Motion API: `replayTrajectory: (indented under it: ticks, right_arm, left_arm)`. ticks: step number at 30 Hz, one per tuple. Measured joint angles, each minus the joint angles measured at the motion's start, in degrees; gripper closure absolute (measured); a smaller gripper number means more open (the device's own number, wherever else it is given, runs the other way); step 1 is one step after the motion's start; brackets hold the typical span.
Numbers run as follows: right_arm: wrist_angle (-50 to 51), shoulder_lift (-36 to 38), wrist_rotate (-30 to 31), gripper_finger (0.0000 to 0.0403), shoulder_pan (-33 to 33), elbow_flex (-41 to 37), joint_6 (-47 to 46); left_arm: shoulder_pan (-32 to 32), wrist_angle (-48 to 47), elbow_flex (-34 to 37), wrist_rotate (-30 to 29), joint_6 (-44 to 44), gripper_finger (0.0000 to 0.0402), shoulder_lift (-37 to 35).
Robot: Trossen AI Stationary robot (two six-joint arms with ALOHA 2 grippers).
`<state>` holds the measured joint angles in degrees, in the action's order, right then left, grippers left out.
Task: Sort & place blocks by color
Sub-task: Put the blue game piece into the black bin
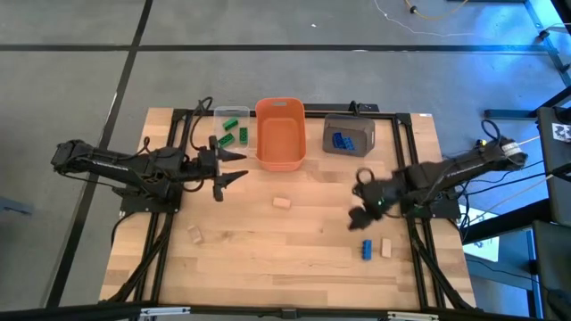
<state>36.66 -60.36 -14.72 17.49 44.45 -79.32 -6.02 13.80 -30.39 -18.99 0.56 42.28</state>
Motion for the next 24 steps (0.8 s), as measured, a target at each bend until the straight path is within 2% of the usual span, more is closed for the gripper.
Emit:
replayTrajectory:
  ticks: [2,5,7,9,14,24]
  right_arm:
    - [3.38,-0.28,1.55,0.0102,5.44,0.01,-9.69]
    - [5.65,-1.67,6.94,0.0102,13.05,0.02,-24.34]
    - [5.48,-3.49,10.81,0.0102,16.77,0.04,-32.37]
    - [5.55,-5.96,12.12,0.0102,19.16,0.04,-37.79]
    - [5.94,-13.93,11.84,0.0102,21.57,0.04,-44.45]
    - [2.1,-26.2,11.63,0.0102,21.49,0.04,-45.17]
  left_arm:
    - [0.0,0.0,0.0,-0.08,0.0,0.0194,0.0]
    - [0.0,0.01,0.0,-0.05,-0.01,0.0194,0.02]
    - [0.0,0.0,0.0,-0.05,-0.02,0.0194,0.02]
    - [0.0,0.19,0.0,-0.06,0.0,0.0194,0.0]
    - [0.0,0.28,0.0,-0.06,0.02,0.0194,0.01]
    - [0.0,0.44,0.0,-0.08,0.0,0.0194,0.02]
